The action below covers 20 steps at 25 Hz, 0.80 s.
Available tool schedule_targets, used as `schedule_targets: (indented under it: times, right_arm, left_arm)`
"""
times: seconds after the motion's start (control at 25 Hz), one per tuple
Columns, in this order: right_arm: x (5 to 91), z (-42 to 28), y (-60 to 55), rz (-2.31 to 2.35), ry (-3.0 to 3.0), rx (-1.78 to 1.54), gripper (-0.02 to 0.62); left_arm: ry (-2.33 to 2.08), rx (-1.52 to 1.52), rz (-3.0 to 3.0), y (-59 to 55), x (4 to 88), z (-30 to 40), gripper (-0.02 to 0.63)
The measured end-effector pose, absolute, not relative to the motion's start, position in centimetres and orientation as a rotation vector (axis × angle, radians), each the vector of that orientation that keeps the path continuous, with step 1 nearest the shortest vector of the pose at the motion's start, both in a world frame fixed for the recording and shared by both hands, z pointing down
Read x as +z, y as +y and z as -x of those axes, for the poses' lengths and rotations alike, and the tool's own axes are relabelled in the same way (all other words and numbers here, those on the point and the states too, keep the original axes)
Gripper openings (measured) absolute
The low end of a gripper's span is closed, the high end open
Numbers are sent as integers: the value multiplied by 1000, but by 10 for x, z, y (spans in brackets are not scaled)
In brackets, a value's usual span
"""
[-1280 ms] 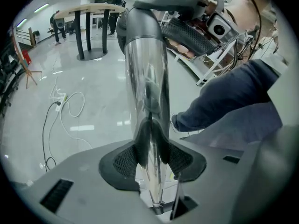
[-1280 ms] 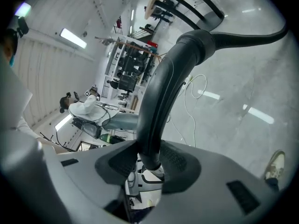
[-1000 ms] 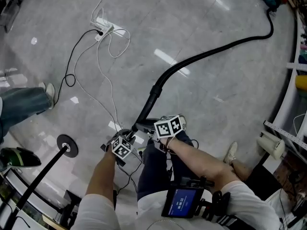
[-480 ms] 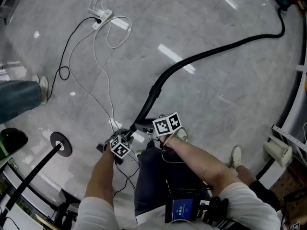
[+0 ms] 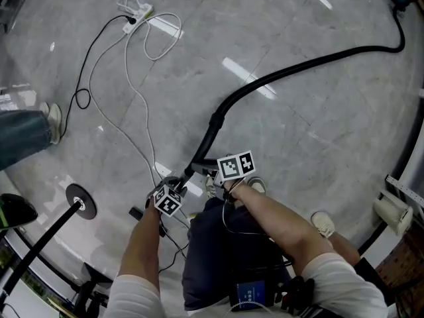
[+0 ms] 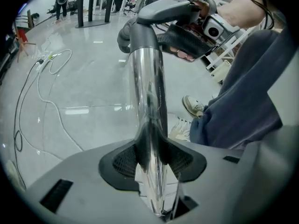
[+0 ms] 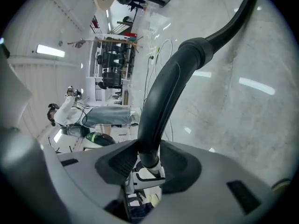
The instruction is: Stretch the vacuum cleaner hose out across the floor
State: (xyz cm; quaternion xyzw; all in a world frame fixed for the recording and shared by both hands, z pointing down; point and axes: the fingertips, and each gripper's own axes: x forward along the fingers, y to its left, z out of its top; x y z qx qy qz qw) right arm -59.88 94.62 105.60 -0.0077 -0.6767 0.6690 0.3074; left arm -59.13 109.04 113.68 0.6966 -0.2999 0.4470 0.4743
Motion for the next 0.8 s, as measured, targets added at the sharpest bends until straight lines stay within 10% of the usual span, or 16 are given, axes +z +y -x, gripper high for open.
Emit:
schedule_targets:
  times: [0.8]
  right_arm:
    - [1124, 604, 947, -6, -1792, 1727, 220]
  left_arm:
    - [-752, 1254, -1636, 1114, 1194, 603, 184]
